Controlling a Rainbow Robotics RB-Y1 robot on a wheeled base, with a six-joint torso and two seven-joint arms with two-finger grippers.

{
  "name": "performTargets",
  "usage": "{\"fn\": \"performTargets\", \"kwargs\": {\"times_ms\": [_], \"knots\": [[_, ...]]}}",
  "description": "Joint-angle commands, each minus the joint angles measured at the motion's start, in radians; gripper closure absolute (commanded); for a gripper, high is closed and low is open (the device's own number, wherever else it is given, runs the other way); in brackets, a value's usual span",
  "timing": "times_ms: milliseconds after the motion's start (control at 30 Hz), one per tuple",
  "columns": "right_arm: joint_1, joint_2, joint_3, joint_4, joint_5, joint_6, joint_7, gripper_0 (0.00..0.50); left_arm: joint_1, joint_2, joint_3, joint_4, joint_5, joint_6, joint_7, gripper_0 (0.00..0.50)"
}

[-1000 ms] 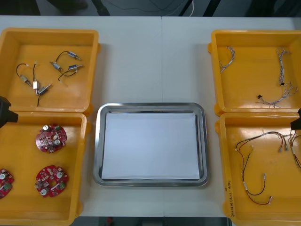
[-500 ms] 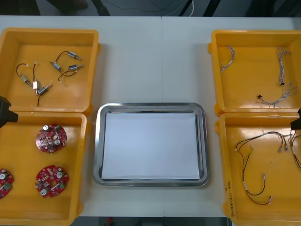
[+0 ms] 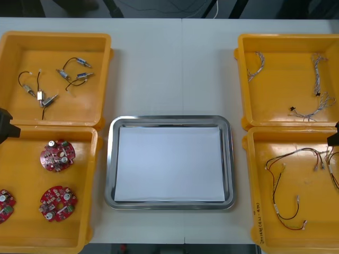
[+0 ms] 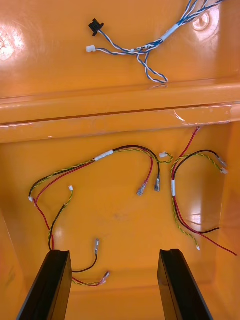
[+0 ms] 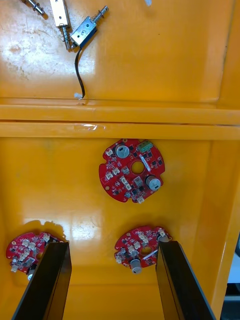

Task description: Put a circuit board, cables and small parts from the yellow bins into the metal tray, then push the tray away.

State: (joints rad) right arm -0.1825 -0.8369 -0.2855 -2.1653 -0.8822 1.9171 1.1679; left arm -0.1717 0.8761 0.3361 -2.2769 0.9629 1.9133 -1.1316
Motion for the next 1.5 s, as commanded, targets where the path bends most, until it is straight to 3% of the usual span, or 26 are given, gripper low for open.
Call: {"fn": "performTargets", "kwargs": {"times_ms": [33, 567, 600, 833, 1267, 1500], "knots": [[0.008, -0.041, -0.030, -0.005, -0.006, 0.003, 0.009, 0.000, 0.014, 0.047, 0.023, -0.024, 0.007, 0.007, -0.020, 0.000], [0.002, -0.033, -0.050, -0.010, 0.011, -0.001, 0.009, 0.000, 0.014, 0.047, 0.023, -0.024, 0.007, 0.007, -0.020, 0.000], [0.003, -0.031, -0.049, -0.010, 0.016, -0.003, 0.009, 0.000, 0.027, 0.018, 0.003, -0.007, 0.007, 0.007, -0.019, 0.000], [0.017, -0.021, -0.049, -0.010, 0.016, -0.004, 0.009, 0.000, 0.026, 0.015, -0.002, -0.004, 0.008, 0.007, -0.007, 0.000], [0.199, -0.007, -0.037, -0.053, 0.005, -0.139, 0.009, 0.000, 0.083, 0.027, 0.029, -0.004, 0.011, 0.007, 0.033, 0.000], [0.278, 0.053, -0.011, -0.054, 0.040, -0.219, 0.009, 0.000, 0.132, 0.027, 0.054, -0.015, 0.008, 0.001, 0.066, 0.000]]}}
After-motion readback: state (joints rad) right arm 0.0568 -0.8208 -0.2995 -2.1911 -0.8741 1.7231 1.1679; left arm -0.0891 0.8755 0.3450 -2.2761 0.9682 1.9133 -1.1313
